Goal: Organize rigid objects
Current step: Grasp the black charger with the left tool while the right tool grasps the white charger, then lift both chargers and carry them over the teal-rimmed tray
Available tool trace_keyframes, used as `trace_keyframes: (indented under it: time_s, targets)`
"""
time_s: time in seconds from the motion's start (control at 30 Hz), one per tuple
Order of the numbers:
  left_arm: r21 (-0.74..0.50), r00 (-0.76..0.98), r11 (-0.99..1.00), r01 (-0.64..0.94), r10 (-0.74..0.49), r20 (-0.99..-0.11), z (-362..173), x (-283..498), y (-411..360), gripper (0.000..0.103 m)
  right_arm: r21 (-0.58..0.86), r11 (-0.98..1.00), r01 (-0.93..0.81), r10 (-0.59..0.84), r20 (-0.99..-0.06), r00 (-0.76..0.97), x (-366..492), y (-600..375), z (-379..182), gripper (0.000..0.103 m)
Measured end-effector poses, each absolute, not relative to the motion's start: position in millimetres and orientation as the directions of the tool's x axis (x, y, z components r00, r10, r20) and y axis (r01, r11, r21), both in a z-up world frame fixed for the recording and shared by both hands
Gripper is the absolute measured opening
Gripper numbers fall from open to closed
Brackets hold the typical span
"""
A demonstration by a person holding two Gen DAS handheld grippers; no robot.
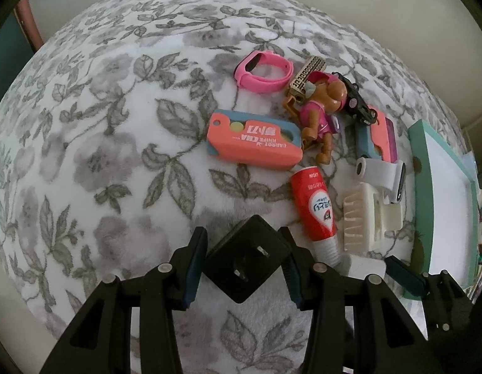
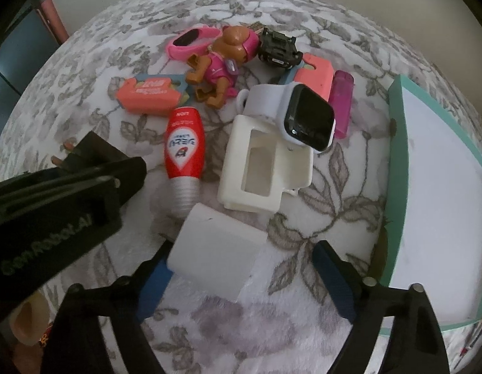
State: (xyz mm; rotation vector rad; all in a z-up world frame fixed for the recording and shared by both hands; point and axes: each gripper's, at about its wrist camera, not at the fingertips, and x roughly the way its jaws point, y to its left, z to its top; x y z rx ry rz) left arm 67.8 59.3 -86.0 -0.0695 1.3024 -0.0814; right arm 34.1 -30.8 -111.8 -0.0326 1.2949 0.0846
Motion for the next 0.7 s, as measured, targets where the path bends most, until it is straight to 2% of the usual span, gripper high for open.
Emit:
trace_keyframes:
  time_s: [0.33, 0.7]
  targets:
    - [-0.082, 0.27, 0.996, 0.031, -0.087, -0.959, -89.8, 67.1, 57.9, 0.047, 0.024, 0.997, -0.067, 0.041, -0.96, 0.276, 20.1, -35.2, -92.4, 0.052]
    - [-0.061, 0.278, 0.998, 0.029, -0.067, -0.958, -80.4, 61.8, 59.9, 0.047, 0.073, 0.997, -0.027, 0.077, -0.961, 0.266, 18.8, -51.5, -88.4, 0.051]
